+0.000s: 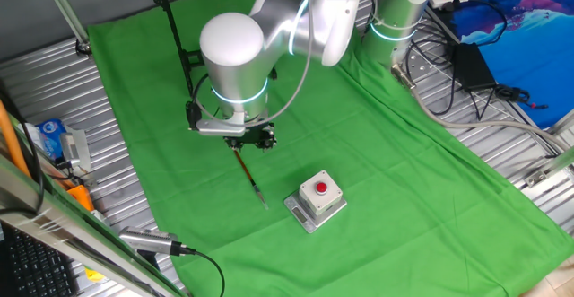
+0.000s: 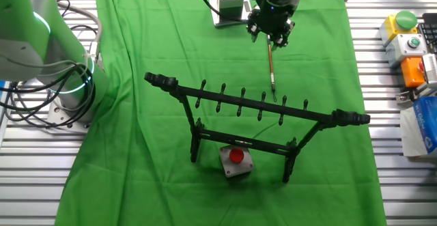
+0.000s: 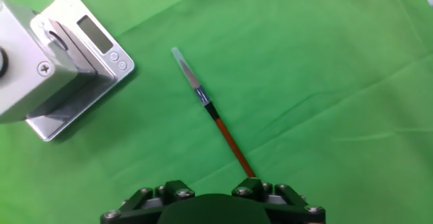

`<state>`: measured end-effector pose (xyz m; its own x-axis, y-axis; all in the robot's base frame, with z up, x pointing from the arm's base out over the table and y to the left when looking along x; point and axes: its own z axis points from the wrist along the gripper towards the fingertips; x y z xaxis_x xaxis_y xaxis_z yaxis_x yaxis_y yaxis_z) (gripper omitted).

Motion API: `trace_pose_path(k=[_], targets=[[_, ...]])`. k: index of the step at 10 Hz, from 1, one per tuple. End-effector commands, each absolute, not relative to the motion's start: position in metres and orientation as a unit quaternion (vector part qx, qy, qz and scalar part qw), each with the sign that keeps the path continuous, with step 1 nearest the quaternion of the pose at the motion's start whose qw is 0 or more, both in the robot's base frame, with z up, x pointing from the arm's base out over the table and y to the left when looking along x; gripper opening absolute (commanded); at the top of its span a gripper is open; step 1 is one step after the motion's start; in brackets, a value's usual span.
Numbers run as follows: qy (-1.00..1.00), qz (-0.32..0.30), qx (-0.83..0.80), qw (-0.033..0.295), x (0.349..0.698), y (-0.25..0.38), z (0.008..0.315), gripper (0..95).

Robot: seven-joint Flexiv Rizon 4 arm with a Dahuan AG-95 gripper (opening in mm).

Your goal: Place the brush on the pen rack

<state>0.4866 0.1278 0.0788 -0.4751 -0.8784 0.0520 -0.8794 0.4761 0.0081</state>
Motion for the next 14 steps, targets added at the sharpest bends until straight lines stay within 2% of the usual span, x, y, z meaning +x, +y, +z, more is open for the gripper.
trace_pose_path(k=[1, 10, 14], targets=[[-0.85, 0.012, 0.525, 0.025, 0.488, 0.128, 0.078, 57.0], [-0.782, 0.004, 0.623, -0.006, 0.508, 0.144, 0.051, 57.0], [-0.763, 0.008, 0.646, -0.006, 0.509, 0.149, 0.041, 57.0]])
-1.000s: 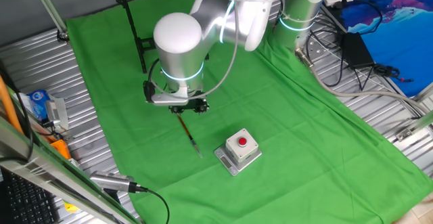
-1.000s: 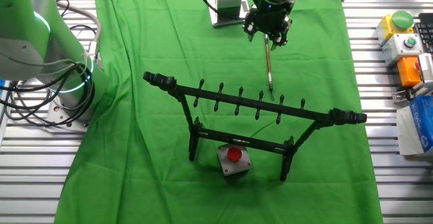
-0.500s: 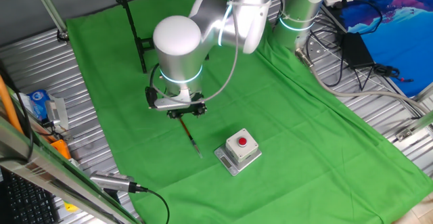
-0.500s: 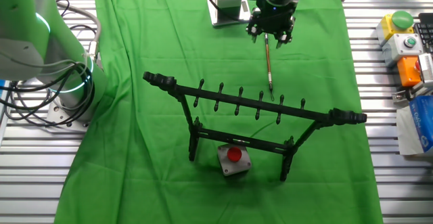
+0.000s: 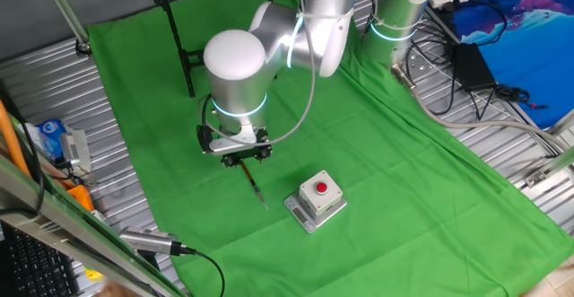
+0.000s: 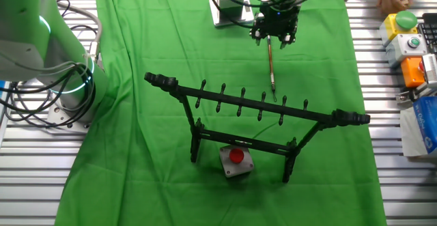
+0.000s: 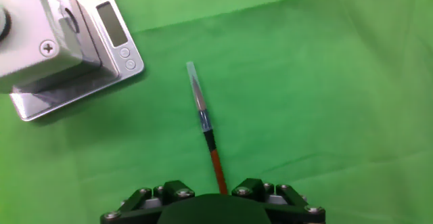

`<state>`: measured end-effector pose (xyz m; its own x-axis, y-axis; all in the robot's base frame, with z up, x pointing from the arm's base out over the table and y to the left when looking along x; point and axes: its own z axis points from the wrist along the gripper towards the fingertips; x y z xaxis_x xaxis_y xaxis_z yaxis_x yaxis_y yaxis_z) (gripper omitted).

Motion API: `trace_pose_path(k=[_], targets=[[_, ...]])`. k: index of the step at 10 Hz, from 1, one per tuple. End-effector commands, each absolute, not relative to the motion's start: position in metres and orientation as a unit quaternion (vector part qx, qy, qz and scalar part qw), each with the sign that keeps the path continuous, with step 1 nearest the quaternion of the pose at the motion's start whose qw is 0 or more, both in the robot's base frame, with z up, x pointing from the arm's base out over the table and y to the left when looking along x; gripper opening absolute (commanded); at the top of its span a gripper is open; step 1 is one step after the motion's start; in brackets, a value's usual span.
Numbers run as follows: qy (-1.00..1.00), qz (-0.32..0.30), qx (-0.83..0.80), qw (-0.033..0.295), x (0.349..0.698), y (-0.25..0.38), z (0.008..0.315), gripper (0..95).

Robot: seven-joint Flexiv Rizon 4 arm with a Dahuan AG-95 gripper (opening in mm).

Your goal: Place the brush on the pen rack

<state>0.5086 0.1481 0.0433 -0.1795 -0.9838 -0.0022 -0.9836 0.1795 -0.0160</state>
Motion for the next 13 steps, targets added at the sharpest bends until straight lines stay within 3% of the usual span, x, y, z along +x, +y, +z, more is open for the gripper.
trace_pose_path(k=[1, 6, 7, 13], targets=[[0.762, -0.008, -0.648, 0.007, 0.509, 0.149, 0.04, 57.0], [0.753, -0.011, -0.658, 0.004, 0.517, 0.156, 0.03, 57.0], [0.751, -0.01, -0.66, 0.005, 0.519, 0.157, 0.027, 38.0], [0.743, -0.005, -0.669, 0.01, 0.518, 0.151, 0.016, 38.0]])
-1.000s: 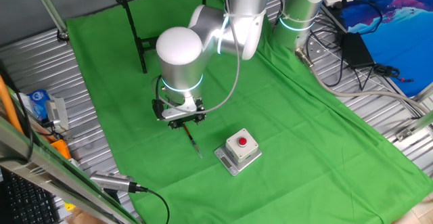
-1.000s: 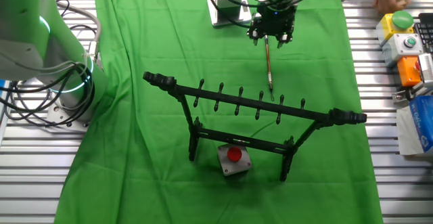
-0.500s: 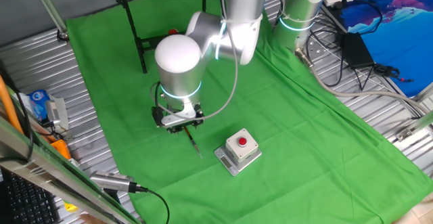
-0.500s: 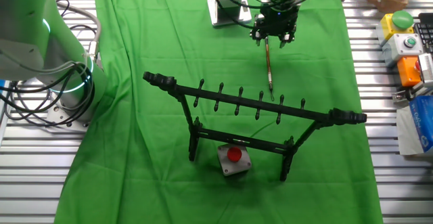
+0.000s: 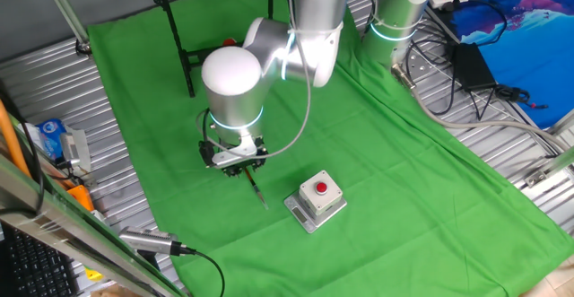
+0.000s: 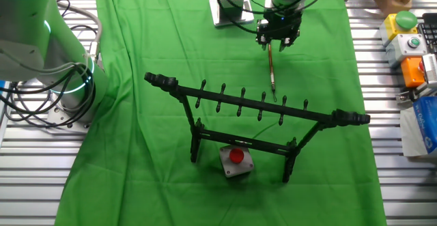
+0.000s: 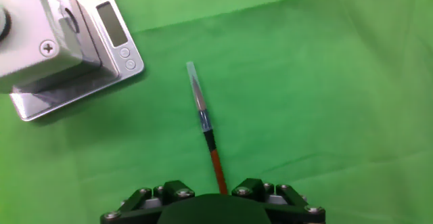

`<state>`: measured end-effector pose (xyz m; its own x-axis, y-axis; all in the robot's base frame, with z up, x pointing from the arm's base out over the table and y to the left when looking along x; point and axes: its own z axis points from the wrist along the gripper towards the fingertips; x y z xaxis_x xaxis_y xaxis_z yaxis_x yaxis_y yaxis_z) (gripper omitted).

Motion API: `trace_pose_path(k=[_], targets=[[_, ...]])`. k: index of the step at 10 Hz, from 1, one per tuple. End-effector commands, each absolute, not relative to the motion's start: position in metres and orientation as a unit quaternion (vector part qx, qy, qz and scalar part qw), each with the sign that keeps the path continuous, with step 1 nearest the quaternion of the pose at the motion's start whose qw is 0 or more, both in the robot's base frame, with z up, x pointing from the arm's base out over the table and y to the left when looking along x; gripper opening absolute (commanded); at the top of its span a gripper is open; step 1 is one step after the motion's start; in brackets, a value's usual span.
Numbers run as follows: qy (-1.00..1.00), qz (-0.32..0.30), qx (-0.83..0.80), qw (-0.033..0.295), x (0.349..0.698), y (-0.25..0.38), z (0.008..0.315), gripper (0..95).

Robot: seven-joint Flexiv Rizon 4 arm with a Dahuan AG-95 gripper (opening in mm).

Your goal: Place the brush on the pen rack

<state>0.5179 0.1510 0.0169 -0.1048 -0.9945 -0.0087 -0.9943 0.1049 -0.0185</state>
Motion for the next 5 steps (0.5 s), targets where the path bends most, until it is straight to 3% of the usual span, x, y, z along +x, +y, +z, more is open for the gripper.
trace_pose_path(k=[1, 5], targets=[[0.743, -0.007, -0.669, 0.011, 0.5166, 0.1502, 0.0151, 19.0], [0.746, -0.01, -0.666, 0.013, 0.5157, 0.149, 0.013, 19.0]])
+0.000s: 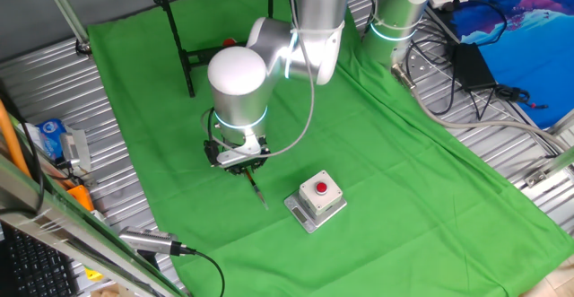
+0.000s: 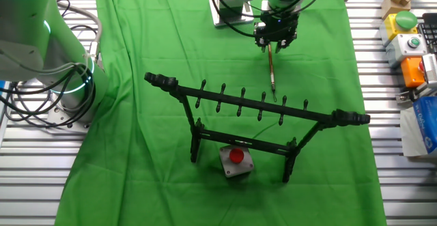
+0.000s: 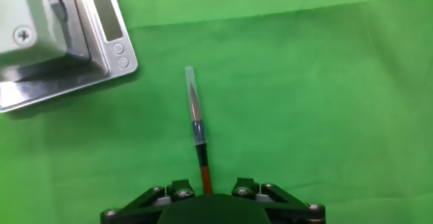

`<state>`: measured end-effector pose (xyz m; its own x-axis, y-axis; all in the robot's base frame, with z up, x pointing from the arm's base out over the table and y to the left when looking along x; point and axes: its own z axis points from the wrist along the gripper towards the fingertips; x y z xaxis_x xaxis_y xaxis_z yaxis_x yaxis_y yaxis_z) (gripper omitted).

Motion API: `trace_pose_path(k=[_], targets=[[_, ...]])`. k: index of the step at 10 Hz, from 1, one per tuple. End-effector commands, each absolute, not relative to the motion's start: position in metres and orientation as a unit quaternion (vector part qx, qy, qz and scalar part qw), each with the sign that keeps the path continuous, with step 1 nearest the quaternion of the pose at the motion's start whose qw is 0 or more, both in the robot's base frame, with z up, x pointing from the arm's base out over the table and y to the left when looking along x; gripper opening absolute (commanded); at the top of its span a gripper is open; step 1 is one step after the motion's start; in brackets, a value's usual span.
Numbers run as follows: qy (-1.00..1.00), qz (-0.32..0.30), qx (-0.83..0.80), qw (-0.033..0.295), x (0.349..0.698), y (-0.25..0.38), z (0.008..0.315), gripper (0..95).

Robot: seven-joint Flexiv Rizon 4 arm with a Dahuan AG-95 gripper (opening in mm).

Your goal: Place the brush on the pen rack

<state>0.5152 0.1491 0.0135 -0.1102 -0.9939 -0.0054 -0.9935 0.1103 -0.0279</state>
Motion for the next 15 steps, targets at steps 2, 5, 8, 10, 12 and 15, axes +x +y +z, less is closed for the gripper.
trace_pose_path(k=[2, 5, 8, 10, 12, 15], targets=[[0.745, -0.012, -0.666, 0.014, 0.516, 0.148, 0.012, 19.0], [0.742, -0.013, -0.67, 0.017, 0.518, 0.146, 0.009, 19.0], [0.744, -0.009, -0.668, 0.02, 0.518, 0.146, 0.008, 0.0], [0.749, -0.011, -0.662, 0.018, 0.518, 0.146, 0.009, 0.0], [0.765, -0.008, -0.644, 0.011, 0.516, 0.148, 0.011, 0.0], [0.793, -0.024, -0.608, -0.038, 0.512, 0.157, 0.03, 0.0]])
